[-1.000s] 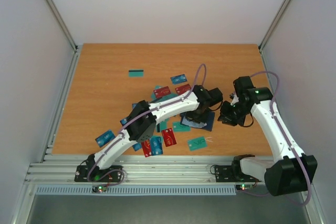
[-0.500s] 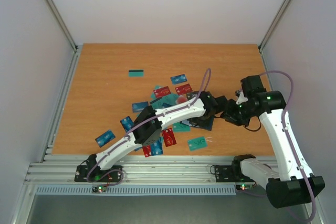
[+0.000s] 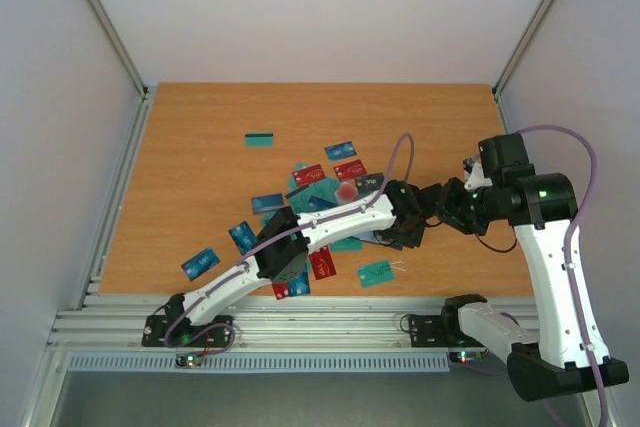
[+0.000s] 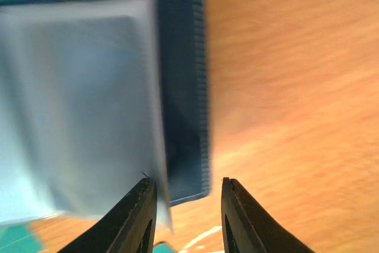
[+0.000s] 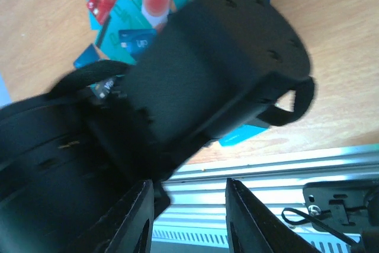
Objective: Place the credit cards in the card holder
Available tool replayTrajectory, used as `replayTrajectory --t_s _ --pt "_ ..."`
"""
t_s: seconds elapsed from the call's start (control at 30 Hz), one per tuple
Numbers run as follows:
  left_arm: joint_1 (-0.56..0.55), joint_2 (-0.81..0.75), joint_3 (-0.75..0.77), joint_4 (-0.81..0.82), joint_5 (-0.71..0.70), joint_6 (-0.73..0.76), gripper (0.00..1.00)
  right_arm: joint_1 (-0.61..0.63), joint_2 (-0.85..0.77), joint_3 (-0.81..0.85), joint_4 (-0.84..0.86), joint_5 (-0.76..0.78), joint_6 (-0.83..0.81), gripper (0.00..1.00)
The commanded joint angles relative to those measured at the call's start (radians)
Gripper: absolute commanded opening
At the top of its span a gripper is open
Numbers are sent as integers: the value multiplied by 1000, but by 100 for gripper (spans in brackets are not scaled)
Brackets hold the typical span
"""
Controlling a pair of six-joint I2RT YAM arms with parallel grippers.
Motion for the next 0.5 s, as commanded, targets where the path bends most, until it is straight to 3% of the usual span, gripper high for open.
replayTrajectory --t_s 0.0,0.3,0.47 --pt "-26 -33 -78 237 182 31 32 1 -15 63 -6 -36 0 37" --pt "45 -322 -349 472 310 111 36 1 -33 146 6 4 -19 38" --pt "111 -533 -554 425 299 148 36 1 -24 155 28 -23 -66 44"
